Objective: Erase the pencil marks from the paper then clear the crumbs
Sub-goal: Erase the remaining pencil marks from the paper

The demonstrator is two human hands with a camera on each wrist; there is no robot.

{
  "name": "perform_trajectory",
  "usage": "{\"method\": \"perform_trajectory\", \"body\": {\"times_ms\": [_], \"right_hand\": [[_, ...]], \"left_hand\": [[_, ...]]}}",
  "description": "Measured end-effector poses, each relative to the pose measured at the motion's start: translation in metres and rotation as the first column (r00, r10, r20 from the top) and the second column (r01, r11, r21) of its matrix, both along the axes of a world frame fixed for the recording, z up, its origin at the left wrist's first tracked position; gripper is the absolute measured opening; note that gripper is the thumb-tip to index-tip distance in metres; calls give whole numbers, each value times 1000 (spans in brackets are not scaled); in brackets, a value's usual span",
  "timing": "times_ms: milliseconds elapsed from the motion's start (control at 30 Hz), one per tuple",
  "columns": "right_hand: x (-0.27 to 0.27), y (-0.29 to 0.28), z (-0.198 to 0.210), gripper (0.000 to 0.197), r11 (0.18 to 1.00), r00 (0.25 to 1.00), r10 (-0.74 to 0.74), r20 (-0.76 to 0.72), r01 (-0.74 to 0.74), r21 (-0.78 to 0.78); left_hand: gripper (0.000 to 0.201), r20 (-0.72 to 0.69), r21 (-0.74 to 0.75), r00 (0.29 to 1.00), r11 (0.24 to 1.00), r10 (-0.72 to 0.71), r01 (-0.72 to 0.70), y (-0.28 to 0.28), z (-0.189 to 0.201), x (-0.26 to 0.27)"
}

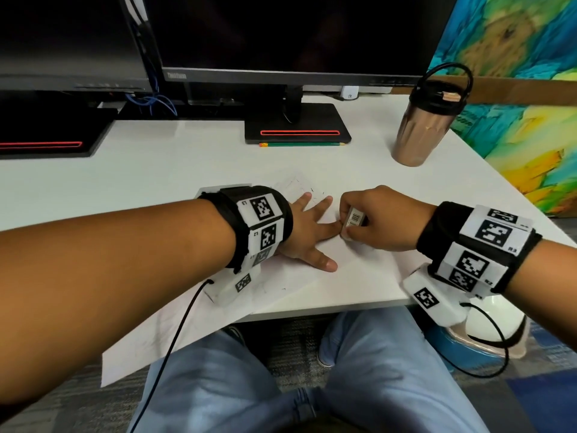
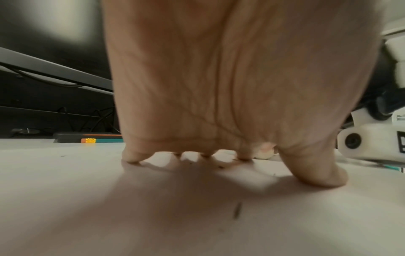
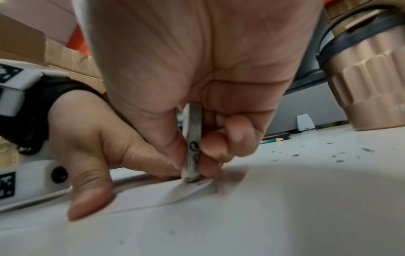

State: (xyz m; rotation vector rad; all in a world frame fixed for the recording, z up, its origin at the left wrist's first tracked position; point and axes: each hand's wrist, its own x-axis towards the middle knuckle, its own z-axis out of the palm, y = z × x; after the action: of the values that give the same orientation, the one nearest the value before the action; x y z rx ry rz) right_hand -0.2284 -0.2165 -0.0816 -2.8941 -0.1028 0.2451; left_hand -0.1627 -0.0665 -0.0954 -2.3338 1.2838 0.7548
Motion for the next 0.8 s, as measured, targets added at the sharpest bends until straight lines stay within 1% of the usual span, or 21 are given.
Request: {"method": "perform_trajectory", "body": {"times_ms": [67,133,267,400,500,600,633,733,800], "right_hand": [[-4,7,-2,11,998,998,66,-4,-66,9],[-6,11,-2,11,993,992,117,-38,-117,16],[1,-1,0,9,999,999,44,-10,-44,-13],[-2,4,-2,9,993,991,117,-62,-118,-2],[2,0,1,9,998,997,68,-33,-69,-7],[0,1,-2,8,991,991,128,-49,-129,-21],[0,1,-2,8,991,990,130,-58,-131,-12],[1,-5,1,8,997,997,74,-37,-74,-8],[0,-3,-1,7,993,993,115,-40,-116,-24]], "left_hand": [[84,8,10,1000,1000,1,-1,-1,1,0],[84,9,19,1000,1000,4,-4,-2,1,0],[86,19,17,1000,1000,-6,5,-3,0,1],[85,20,26,1000,1000,-5,4,-3,0,2],[86,31,29,999,999,-15,14,-3,0,2],[85,34,35,999,999,-13,12,-3,0,2],[85,33,34,999,999,-11,10,-3,0,2],[87,38,30,999,999,-18,17,-4,0,2],[86,44,35,999,999,-19,17,-4,1,1]]}}
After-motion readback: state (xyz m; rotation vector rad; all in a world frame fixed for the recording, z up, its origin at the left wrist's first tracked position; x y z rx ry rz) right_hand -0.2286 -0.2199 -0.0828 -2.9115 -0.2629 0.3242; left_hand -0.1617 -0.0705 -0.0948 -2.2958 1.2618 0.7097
